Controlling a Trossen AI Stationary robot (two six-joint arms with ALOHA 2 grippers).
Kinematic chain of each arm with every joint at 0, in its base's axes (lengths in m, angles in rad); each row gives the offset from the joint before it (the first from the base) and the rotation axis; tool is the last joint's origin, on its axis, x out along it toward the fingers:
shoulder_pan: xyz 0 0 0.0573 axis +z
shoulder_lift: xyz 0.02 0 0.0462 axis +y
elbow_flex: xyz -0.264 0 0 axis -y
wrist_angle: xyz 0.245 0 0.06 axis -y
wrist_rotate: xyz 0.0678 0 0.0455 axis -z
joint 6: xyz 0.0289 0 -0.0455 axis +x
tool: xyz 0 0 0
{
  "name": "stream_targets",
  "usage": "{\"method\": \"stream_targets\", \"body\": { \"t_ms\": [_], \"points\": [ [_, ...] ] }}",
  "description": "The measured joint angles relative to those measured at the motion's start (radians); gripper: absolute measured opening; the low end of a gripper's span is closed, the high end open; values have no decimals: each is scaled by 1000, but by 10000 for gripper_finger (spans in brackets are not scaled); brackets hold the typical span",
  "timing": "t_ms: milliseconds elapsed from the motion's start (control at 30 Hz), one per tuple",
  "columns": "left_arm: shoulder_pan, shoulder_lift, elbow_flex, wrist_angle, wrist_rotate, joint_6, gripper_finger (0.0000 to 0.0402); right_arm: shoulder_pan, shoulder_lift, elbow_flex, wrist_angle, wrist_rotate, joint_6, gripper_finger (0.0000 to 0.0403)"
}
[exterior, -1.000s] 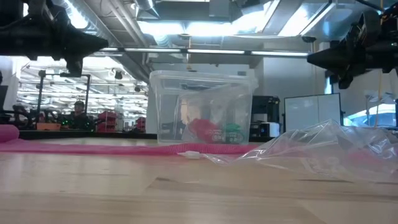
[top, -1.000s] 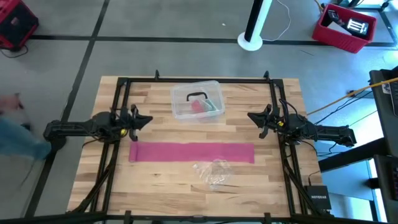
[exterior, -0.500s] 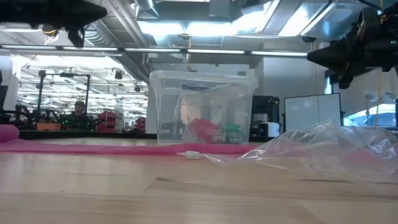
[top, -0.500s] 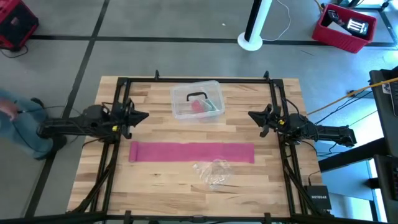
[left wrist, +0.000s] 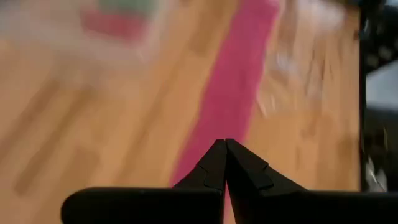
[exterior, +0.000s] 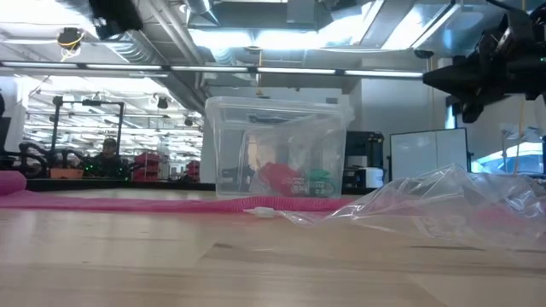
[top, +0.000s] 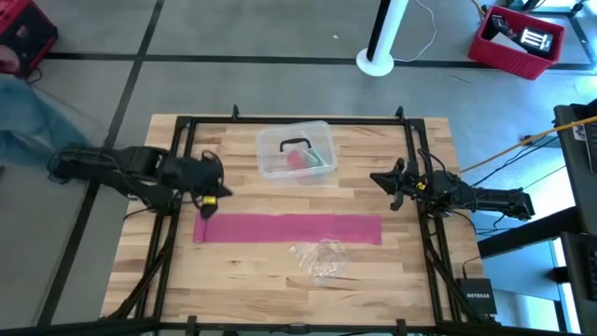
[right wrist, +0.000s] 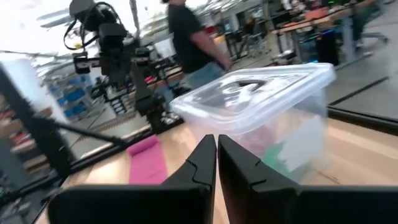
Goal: Roll bandage
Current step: Roll the pink bandage
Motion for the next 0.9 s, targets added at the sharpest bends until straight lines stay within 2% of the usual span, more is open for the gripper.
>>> {"method": "stream_targets", "body": {
  "t_ms": [100, 300, 533, 633, 733, 900],
  "points": [
    [-118, 75, 12, -84, -7, -169, 0, 0, 0, 0, -2, -15, -38, 21],
    [-376, 231, 12, -118, -15, -551, 0, 0, 0, 0, -5, -12, -128, 21],
    [-638, 398, 12, -197, -10, -937, 0, 0, 0, 0, -7, -11, -149, 21],
    [-685, 451, 12, -212, -4, -1014, 3, 0, 0, 0, -8, 5, -189, 21],
    [-682, 483, 12, -246, 24, -1070, 15, 0, 0, 0, -7, 30, -213, 21],
    [-685, 519, 1, -251, 25, -1064, 68, 0, 3, 0, -6, 42, -215, 21]
  ]
}}
